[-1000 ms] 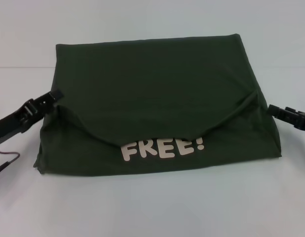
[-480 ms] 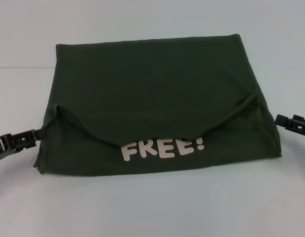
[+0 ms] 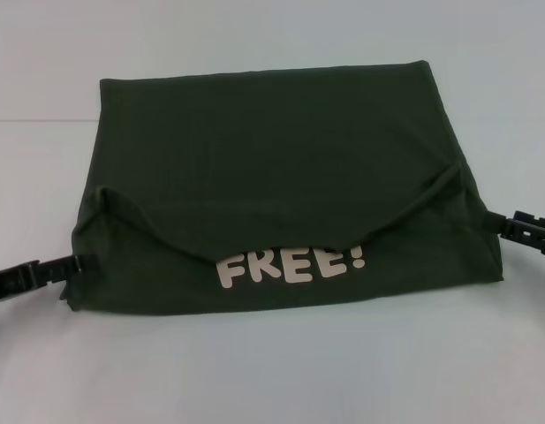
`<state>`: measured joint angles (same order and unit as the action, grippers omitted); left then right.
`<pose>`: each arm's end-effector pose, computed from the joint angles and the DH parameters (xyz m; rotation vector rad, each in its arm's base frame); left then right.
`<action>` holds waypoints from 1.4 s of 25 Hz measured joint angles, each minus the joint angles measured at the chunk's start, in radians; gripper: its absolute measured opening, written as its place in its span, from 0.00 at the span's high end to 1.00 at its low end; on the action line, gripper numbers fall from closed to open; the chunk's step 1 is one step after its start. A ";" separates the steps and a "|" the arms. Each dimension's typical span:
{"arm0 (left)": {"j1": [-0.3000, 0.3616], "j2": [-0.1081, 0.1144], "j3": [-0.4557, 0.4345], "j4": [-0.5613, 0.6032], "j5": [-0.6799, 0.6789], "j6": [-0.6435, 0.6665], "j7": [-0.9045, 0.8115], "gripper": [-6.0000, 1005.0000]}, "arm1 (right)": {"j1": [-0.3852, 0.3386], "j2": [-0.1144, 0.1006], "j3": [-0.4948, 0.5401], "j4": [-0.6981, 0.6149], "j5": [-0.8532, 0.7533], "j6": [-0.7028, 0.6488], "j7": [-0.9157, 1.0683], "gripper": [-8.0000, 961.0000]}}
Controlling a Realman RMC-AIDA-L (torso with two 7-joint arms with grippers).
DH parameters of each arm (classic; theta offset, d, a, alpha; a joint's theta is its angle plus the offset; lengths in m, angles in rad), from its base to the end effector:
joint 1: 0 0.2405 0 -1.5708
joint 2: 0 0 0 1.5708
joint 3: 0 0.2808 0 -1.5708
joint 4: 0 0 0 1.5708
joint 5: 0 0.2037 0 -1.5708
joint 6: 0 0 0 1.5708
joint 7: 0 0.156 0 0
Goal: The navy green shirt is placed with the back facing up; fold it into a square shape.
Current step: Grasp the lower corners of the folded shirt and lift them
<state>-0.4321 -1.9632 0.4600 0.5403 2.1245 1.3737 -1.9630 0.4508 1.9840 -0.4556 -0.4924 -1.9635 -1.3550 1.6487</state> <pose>-0.3764 0.3272 0.0297 -2.0700 -1.6230 -0.6840 0.3570 0.3429 0.0260 -2.1570 1.2656 0.7932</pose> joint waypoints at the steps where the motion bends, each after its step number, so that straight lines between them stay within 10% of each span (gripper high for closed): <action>1: 0.000 -0.001 0.019 0.000 0.000 -0.008 -0.001 0.18 | 0.000 0.000 0.000 0.000 0.000 0.000 0.000 0.03; 31: -0.003 -0.037 0.166 0.060 0.024 -0.116 -0.015 0.24 | 0.000 0.009 -0.006 0.000 0.000 0.016 0.002 0.03; 35: -0.008 -0.040 0.170 0.066 0.046 -0.116 -0.018 0.51 | -0.003 0.009 -0.005 0.000 0.000 0.014 0.002 0.03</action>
<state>-0.4403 -2.0034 0.6303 0.6060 2.1701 1.2581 -1.9813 0.4479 1.9927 -0.4607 -0.4924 -1.9634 -1.3413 1.6506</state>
